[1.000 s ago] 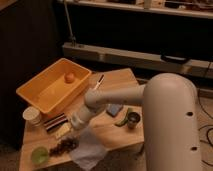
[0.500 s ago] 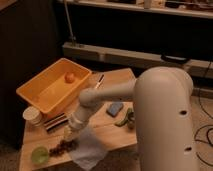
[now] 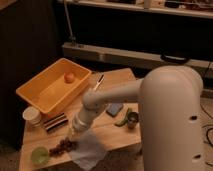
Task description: Place grapes in plastic cup
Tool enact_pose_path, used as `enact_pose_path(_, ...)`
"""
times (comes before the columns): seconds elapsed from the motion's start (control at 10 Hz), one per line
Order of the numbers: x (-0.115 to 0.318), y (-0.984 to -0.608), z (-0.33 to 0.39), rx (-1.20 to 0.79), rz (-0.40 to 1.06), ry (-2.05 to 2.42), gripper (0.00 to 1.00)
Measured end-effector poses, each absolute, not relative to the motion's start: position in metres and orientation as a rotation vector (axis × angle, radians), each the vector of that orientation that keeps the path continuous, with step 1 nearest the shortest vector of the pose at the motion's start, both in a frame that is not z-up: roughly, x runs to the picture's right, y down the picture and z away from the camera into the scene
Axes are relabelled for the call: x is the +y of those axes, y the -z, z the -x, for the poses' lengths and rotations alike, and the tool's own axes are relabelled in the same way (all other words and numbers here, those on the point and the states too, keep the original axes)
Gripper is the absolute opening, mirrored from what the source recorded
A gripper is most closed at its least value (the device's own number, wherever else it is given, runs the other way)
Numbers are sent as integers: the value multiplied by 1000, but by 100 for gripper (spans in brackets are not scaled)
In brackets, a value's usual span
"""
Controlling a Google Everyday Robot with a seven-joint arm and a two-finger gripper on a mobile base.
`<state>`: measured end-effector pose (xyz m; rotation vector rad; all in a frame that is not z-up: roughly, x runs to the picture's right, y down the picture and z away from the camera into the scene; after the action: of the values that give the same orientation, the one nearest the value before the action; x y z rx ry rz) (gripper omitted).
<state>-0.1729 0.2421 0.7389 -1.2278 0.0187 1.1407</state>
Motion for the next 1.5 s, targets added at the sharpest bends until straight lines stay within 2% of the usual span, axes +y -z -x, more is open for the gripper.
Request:
enact_pose_path(0.2, 239, -742, 164, 21, 1197, -1186, 59)
enact_pose_path(0.3, 239, -746, 155, 28, 1183, -1218, 71)
enact_pose_path(0.5, 242, -749, 148, 42, 1172, -1241, 79)
enact_pose_path(1.0, 258, -756, 154, 62, 1195, -1234, 79)
enact_pose_path(1.5, 257, -753, 172, 39, 1224, -1192, 79)
